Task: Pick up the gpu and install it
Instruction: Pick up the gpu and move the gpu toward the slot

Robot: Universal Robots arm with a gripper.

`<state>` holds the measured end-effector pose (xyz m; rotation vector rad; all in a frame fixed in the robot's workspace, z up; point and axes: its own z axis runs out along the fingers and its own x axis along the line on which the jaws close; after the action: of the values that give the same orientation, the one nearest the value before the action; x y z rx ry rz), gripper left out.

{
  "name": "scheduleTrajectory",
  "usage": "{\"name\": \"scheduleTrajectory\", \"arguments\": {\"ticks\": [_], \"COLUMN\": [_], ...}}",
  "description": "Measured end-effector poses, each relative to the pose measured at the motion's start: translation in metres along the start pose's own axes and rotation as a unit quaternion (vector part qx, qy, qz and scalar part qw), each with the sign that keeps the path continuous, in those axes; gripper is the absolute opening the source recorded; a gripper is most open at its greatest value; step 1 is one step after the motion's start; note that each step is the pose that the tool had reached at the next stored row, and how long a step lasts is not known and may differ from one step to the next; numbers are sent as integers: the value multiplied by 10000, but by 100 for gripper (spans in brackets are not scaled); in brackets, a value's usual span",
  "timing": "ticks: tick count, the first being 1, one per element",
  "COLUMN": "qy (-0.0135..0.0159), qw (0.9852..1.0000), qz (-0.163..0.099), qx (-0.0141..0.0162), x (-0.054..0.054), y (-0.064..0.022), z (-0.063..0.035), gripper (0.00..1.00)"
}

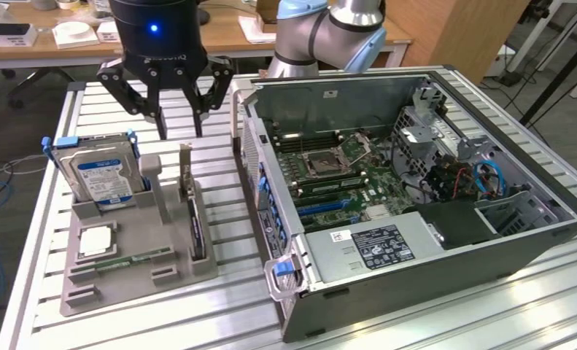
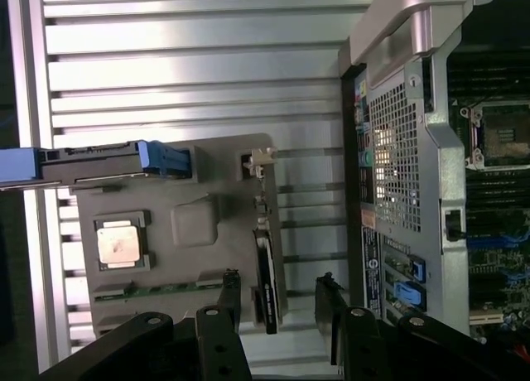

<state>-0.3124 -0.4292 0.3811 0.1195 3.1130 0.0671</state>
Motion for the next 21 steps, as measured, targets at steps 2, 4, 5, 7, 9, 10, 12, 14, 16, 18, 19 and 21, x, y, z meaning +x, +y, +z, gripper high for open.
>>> {"name": "scheduleTrajectory", "arguments": {"ticks": [2,4,5,7,9,10,12,14,16,18,19,21], "qy": [0,0,0,0,0,0,-1,-1,0,-1,-1,-1], "qw": [10000,10000,10000,10000,10000,10000,10000,10000,10000,10000,10000,10000], "qz": [0,0,1,0,0,0,0,0,0,0,0,0], "qx": [0,0,0,1,0,1,0,0,1,0,1,0], "x": [6,12,16,22,28,31,36,37,38,38,38,38], "y": [-15,-29,-34,-44,-55,-59,-66,-67,-67,-68,-68,-68], "z": [5,9,12,16,20,22,24,25,25,33,34,38], "gripper": [49,49,49,49,49,49,49,49,49,49,49,49]}}
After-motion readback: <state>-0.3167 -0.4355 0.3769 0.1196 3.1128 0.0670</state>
